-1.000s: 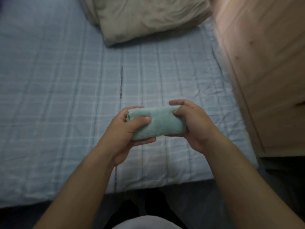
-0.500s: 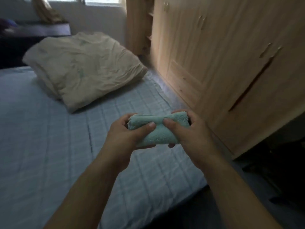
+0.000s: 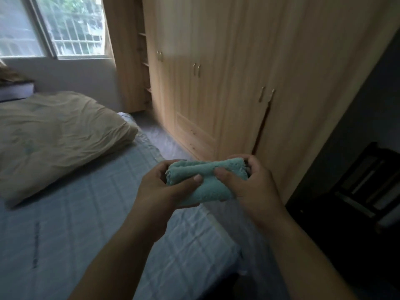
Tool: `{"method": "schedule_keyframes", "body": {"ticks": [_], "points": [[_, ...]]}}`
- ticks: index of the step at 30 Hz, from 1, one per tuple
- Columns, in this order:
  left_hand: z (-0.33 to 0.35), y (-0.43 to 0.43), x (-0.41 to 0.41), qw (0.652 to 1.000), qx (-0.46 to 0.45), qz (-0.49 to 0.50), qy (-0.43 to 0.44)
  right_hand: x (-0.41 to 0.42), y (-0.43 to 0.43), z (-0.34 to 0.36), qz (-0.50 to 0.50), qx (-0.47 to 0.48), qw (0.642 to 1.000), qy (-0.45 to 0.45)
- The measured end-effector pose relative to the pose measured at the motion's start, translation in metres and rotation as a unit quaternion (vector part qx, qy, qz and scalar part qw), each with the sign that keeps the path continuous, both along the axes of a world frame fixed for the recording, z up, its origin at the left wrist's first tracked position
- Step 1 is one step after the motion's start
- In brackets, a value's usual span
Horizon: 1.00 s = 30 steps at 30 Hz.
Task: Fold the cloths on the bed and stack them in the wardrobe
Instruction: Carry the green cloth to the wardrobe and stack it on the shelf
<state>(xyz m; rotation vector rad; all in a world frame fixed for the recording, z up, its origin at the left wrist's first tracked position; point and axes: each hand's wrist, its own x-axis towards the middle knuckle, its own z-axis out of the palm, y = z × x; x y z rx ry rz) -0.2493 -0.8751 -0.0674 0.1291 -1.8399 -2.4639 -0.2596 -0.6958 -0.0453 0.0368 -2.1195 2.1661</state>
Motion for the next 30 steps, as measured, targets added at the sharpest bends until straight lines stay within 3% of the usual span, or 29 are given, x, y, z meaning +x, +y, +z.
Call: {"method": "schedule_keyframes", "body": {"ticks": [7,15,23,30], "points": [[0.021,0.101,-0.063,0.999,0.006,-0.032,0.025,-0.054,0.109,0.02,-0.005,-0.057,0.998,-0.035],[0.037,0.153,-0.15,0.995,-0.014,-0.084,0.048,-0.132,0.171,0.031,0.105,-0.253,0.952,-0.133],[0.039,0.207,-0.254,0.989,0.025,-0.146,0.019,-0.225,0.222,0.036,0.078,-0.231,0.962,-0.12],[0.045,0.259,-0.325,0.989,0.061,-0.135,0.001,-0.302,0.274,0.03,0.074,-0.246,0.962,-0.099]]}}
